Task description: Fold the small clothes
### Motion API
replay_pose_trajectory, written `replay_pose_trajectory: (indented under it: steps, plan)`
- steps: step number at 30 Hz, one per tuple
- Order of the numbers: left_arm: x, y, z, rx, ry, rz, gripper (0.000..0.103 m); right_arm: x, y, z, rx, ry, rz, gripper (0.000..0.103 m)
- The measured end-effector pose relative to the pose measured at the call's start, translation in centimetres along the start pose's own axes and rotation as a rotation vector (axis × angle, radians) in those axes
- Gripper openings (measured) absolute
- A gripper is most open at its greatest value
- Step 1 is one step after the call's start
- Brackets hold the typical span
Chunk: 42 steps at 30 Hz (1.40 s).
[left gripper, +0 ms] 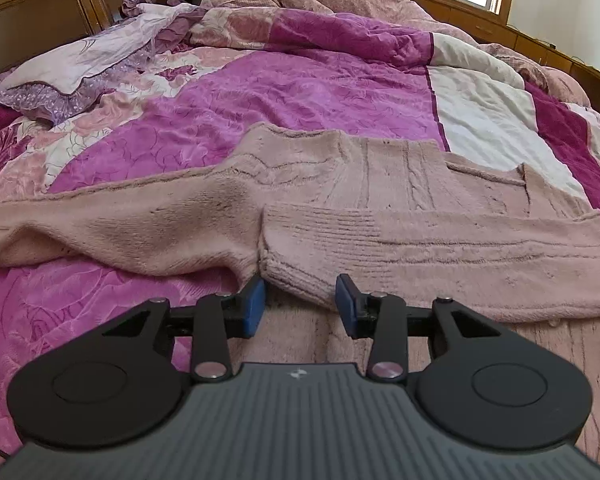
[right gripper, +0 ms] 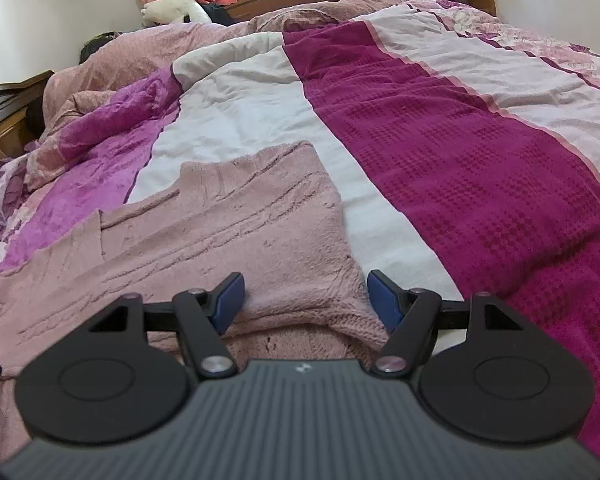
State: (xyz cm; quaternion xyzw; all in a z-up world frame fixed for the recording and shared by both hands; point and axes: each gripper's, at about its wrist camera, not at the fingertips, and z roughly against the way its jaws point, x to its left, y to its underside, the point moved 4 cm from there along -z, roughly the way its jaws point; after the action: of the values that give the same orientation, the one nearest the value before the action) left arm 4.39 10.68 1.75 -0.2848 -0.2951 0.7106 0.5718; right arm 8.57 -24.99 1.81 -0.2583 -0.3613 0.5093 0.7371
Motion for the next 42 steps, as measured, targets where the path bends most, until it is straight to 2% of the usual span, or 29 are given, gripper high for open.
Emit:
replay_pose_trajectory:
  steps: [2,6,9,14,19,27,30,33,38,42]
  plan:
    - [-0.1,0.0,0.3,0.001,-0.002,-0.006,0.047,0.1,-0.2,0.3,-0.006,0.001,0.000,0.071]
    - [-0.1,-0.1,0.8,0.002,-0.004,-0.002,0.054,0.6,-0.5,1.2,-0.038,-0.006,0.022,0.071]
    - [-0.1,0.1,0.8,0.006,-0.007,-0.001,0.055,1.0,-0.6,1.4,-0.050,-0.016,0.048,0.071]
    - [0.3,0.3,1.2,0.012,-0.026,0.005,0.056,1.0,0.4,0.0,-0.003,-0.001,0.077,0.071]
    - [2.4,0.1,2.1,0.017,-0.057,0.072,0.062,1.0,0.6,-0.5,0.012,0.003,0.087,0.072]
    - [8.6,-0.9,3.8,-0.031,-0.131,0.253,0.070,1.9,-0.2,1.4,0.001,-0.028,0.089,0.073]
    - [11.7,-1.4,4.1,-0.044,-0.163,0.366,0.071,2.7,-0.4,2.6,-0.013,-0.062,0.109,0.073]
    - [14.8,-1.2,4.0,-0.052,-0.143,0.506,0.080,3.5,-0.4,3.6,-0.017,-0.088,0.123,0.073]
    - [18.5,-1.1,3.4,-0.071,-0.094,0.709,0.081,4.3,0.7,3.8,0.001,-0.095,0.164,0.073]
    - [20.8,-1.5,2.9,-0.107,-0.112,0.817,0.082,4.5,1.6,3.5,0.033,-0.085,0.169,0.073]
